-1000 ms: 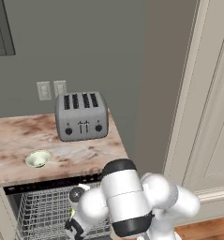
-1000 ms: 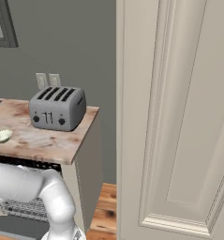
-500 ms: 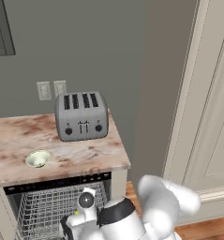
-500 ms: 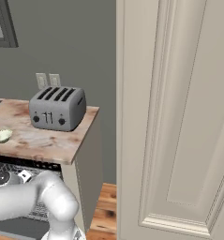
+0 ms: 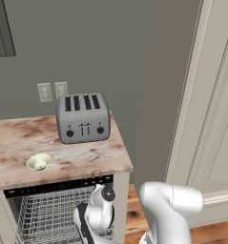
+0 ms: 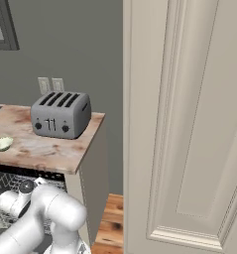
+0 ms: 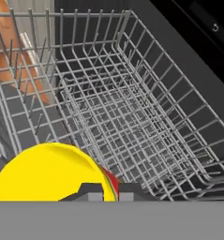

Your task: Pick up the cup and bowl from the counter, place them in the dishwasher, and close the dishwasher door.

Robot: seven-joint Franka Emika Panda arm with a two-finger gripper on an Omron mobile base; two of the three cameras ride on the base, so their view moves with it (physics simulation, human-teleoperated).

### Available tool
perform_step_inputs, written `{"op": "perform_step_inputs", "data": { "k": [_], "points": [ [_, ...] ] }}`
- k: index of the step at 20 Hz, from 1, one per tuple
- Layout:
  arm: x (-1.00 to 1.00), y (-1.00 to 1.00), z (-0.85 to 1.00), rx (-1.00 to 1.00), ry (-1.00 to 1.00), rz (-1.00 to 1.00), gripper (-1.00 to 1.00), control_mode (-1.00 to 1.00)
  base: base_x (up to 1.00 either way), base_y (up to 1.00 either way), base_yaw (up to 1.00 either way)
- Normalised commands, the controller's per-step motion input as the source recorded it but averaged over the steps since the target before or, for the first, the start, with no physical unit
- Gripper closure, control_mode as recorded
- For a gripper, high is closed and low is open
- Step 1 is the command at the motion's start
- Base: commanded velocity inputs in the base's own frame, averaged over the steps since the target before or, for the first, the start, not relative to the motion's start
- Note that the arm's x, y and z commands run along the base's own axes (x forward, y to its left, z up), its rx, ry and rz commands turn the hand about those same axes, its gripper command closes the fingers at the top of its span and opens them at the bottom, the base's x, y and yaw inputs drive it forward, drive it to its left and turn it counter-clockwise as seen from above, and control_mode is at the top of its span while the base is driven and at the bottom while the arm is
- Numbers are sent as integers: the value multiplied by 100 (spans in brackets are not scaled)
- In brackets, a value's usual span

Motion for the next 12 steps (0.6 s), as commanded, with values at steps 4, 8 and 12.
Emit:
{"op": "perform_step_inputs", "data": {
  "k": [4,8,12],
  "points": [
    [12,6,-26,3,0,2,100,-100,0,0,0],
    [8,39,-47,0,0,3,-100,-100,0,0,0],
    [10,36,-42,0,0,2,-100,-100,0,0,0]
  ]
}}
